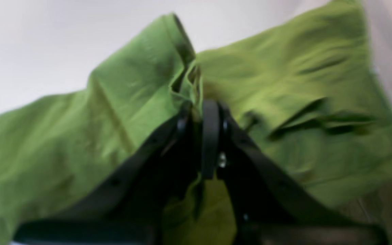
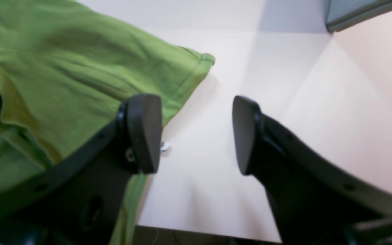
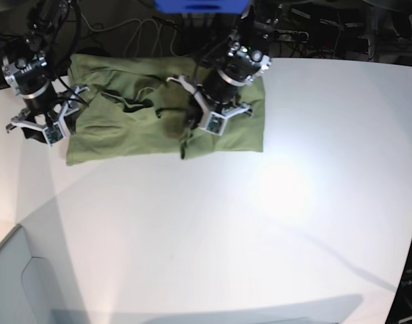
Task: Fold the T-shirt properly
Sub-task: 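Fold the strip's end held by the left gripper over toward the right gripper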
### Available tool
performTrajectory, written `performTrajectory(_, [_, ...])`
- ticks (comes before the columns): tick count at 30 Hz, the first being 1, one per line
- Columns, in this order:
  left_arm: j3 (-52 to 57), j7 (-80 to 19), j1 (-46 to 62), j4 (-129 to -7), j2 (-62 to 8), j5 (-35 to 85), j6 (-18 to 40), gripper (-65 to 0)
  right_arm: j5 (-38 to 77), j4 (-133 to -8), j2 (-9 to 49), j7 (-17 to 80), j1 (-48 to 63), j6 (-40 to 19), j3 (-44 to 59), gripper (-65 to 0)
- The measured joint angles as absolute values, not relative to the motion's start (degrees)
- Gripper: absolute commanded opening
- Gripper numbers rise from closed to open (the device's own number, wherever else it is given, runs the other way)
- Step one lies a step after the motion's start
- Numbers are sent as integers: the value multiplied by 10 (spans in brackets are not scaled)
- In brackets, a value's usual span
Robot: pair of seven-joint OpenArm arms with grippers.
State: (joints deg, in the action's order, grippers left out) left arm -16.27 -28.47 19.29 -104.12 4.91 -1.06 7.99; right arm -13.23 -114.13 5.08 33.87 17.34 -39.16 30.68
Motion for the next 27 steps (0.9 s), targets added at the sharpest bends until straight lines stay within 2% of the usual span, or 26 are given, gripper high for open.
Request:
performTrajectory(19, [-193, -289, 160, -1001, 49, -11, 81, -650, -132, -1141, 67, 338, 170, -392, 305, -334])
performTrajectory(20, [-193, -288, 160, -1001, 50, -11, 81, -624, -132, -1141, 67, 338, 170, -392, 305, -334])
performTrajectory(23, [-193, -288, 159, -1001, 50, -7, 79, -463, -132, -1141, 67, 338, 170, -392, 304, -334])
performTrajectory(25, [-195, -288, 160, -1001, 50, -6, 51, -364, -132, -1141, 66, 338, 170, -392, 304, -334])
performTrajectory(27, [-205, -289, 162, -1007, 46, -7, 34, -337, -132, -1141, 67, 338, 171, -392, 304, -334])
